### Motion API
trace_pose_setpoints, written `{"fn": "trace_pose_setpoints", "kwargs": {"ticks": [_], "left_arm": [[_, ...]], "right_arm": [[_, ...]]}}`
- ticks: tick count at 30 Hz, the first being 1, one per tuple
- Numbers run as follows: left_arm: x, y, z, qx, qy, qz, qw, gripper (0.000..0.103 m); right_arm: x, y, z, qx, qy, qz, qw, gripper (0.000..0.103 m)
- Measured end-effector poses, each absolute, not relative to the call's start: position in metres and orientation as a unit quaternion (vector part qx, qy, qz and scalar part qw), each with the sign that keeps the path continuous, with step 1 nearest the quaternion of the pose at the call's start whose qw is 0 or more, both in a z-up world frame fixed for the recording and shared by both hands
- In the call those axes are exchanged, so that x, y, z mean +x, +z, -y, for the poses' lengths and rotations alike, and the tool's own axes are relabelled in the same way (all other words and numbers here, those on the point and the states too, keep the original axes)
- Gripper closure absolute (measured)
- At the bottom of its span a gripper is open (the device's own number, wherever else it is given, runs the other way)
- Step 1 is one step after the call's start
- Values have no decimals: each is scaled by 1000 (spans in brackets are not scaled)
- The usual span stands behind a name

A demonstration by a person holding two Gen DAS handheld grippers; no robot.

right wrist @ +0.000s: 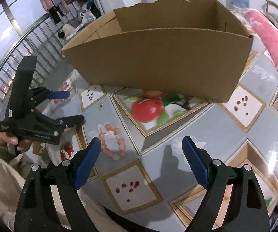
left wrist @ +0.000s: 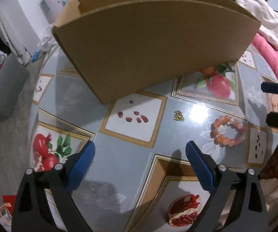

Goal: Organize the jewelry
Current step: 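Withdraw the right tool from the box back to the peach bracelet, then close the right tool on the peach bead bracelet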

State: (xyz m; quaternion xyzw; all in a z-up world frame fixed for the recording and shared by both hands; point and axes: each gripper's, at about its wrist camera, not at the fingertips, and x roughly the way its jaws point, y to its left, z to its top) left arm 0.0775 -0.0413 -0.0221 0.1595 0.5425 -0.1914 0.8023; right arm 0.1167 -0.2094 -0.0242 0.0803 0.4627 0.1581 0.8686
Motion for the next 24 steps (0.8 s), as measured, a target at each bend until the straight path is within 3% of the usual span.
{"fn": "trace_pose_setpoints", "kwargs": {"ticks": [24], "left_arm": [[92, -47, 25, 119, -172, -561, 801, 6]], "right_arm": [[130, -39, 179, 45, 131, -476, 868, 42]]}}
